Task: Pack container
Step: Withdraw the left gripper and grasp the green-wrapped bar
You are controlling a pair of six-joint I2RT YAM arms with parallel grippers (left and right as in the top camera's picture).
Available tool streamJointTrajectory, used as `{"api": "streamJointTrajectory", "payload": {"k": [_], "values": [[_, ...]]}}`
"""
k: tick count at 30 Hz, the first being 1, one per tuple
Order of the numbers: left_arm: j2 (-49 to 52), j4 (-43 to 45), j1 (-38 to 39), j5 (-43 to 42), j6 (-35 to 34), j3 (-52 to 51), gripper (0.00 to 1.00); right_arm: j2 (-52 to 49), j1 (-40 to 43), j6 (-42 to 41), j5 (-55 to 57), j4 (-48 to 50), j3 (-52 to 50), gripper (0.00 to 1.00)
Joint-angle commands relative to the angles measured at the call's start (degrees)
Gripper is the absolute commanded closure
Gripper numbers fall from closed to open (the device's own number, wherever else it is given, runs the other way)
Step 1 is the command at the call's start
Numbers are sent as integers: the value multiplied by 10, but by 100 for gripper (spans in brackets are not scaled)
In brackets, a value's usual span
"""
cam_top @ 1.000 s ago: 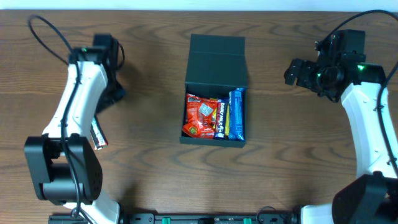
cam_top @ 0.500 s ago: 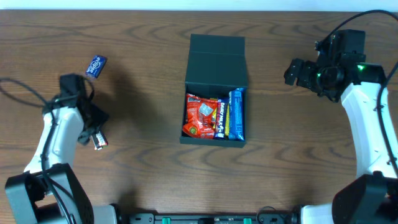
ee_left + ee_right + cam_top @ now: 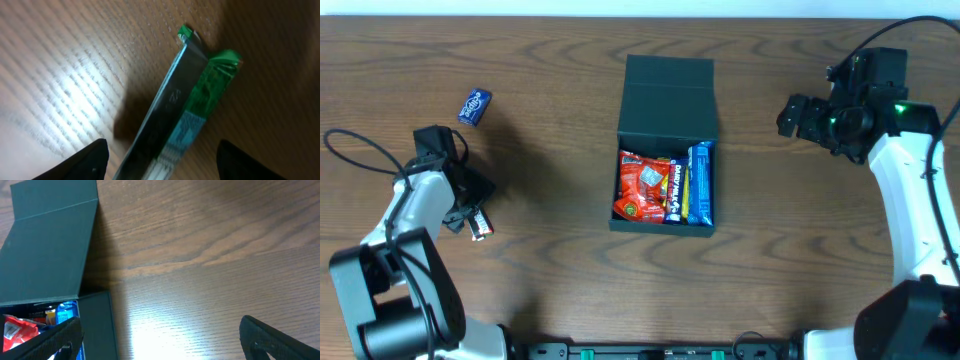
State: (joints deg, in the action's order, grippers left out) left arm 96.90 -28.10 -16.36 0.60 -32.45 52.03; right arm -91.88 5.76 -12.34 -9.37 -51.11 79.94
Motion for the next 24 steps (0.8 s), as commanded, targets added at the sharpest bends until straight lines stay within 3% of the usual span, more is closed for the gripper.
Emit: {"api": "streamJointTrajectory", "payload": {"k": [1,14,24], "values": [[11,9,-2,8,36,-1,31,-1,-5,8,1,1,9,1],[12,13,-2,6,129,-1,44,-1,-5,8,2,1,9,1],[32,9,-2,-9,132,-1,50,-1,-5,8,2,1,9,1]]}}
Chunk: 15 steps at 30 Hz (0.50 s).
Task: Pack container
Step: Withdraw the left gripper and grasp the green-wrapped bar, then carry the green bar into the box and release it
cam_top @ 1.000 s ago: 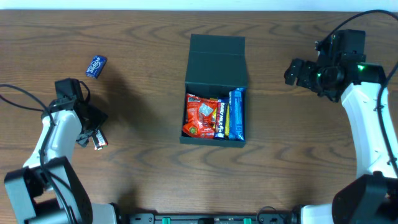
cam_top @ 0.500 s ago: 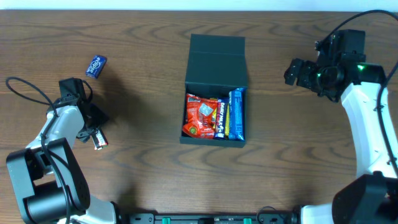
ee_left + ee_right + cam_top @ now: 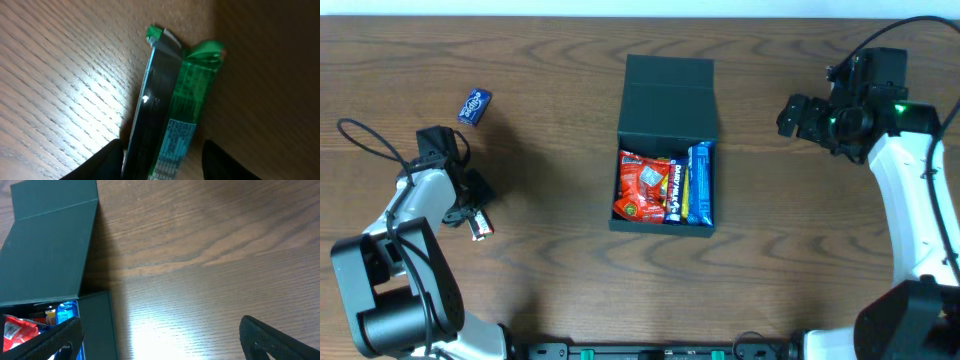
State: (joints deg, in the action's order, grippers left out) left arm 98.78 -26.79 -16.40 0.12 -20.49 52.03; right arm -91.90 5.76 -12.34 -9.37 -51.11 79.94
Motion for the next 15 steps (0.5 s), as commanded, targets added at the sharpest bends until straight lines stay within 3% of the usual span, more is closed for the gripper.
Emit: {"api": "streamJointTrajectory", "payload": {"k": [1,10,15], "values": [[13,-4,-2,-4,12,-1,53,-1,-5,8,2,1,9,1],[13,-9,-2,-4,12,3,70,-1,-5,8,2,1,9,1],[13,-76,2,-4,12,82,85,-1,-5,8,1,1,9,1]]}}
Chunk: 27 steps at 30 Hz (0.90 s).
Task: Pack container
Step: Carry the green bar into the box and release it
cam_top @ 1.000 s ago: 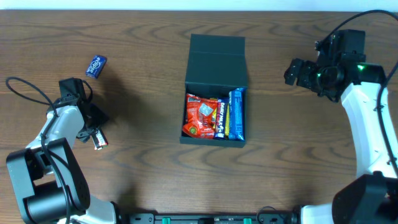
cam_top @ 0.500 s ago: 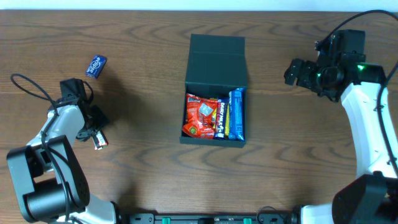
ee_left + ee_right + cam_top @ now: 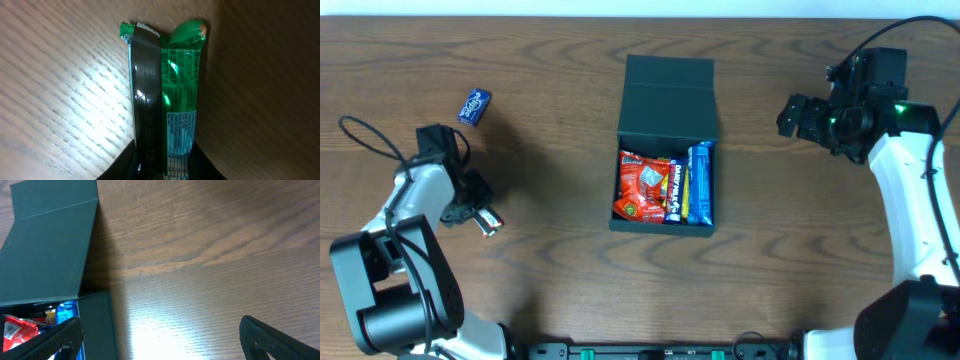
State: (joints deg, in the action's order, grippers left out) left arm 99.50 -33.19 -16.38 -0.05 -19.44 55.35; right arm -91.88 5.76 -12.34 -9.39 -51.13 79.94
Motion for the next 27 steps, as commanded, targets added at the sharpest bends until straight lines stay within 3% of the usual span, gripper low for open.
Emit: {"api": "streamJointTrajectory", "payload": {"k": [1,7,13,20,27], "values": [[5,-23,5,-2,2,70,86,-1,-5,8,2,1,9,1],[5,-53,63,-2,2,174,90,-1,-5,8,2,1,9,1],[5,-29,204,0,6,258,90,-1,-5,8,2,1,9,1],[6,29,371,0,6,284,94,-1,-5,8,2,1,9,1],[59,31,480,-29,11,297,94,-1,-5,8,2,1,9,1]]}}
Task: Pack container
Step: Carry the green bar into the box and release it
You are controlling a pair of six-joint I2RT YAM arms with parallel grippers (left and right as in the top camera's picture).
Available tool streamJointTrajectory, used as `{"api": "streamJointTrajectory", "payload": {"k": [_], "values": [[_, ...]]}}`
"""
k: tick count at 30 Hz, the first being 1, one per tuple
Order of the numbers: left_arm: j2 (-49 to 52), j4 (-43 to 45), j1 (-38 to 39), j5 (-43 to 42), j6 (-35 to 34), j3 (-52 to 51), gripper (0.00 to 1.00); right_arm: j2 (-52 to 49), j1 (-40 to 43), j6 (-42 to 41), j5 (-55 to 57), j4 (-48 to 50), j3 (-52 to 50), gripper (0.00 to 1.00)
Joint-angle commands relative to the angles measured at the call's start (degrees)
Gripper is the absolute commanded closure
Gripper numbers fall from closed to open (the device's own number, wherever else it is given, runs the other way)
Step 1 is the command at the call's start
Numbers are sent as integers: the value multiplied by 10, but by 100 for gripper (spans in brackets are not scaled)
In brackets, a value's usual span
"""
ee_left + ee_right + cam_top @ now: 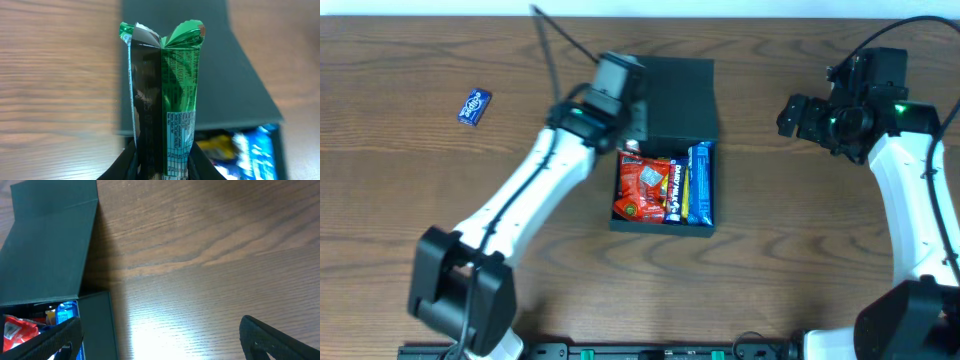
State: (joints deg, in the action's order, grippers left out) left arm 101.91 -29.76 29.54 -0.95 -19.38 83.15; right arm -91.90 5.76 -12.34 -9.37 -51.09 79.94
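Note:
A dark green box [660, 228] stands open mid-table with its lid [670, 95] folded back. Inside lie a red packet [642, 187] and a blue bar [700, 185]. My left gripper [628, 128] hangs over the box's back left corner. In the left wrist view this gripper [162, 165] is shut on a green-and-black snack bar [170, 95], which points up over the lid [210, 65]. My right gripper [792, 115] stays to the right of the box and is open [165, 335] with nothing in it.
A small blue packet [474, 105] lies on the wood at the far left. The brown wooden table [800, 260] runs on all sides of the box. In the right wrist view the box's right wall [100, 325] is at lower left.
My left gripper was at the table's far left, shut on the green bar by the wood. Now it holds the bar over the box's back left corner. The right arm has not moved.
My left gripper stood open around the green bar lying at the far left. Then its jaws were closer together, then shut on the bar. Now the bar is held over the open box. The right gripper stayed open throughout.

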Motion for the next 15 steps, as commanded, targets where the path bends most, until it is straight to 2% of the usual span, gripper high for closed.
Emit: {"api": "streamJointTrajectory", "payload": {"k": [1,8,15], "values": [[49,-5,33,-35,10,26,94,-1,-5,8,2,1,9,1],[71,-74,67,-42,-25,45,92,-1,-5,8,1,1,9,1],[72,-110,88,-51,-29,45,89,-1,-5,8,2,1,9,1]]}}
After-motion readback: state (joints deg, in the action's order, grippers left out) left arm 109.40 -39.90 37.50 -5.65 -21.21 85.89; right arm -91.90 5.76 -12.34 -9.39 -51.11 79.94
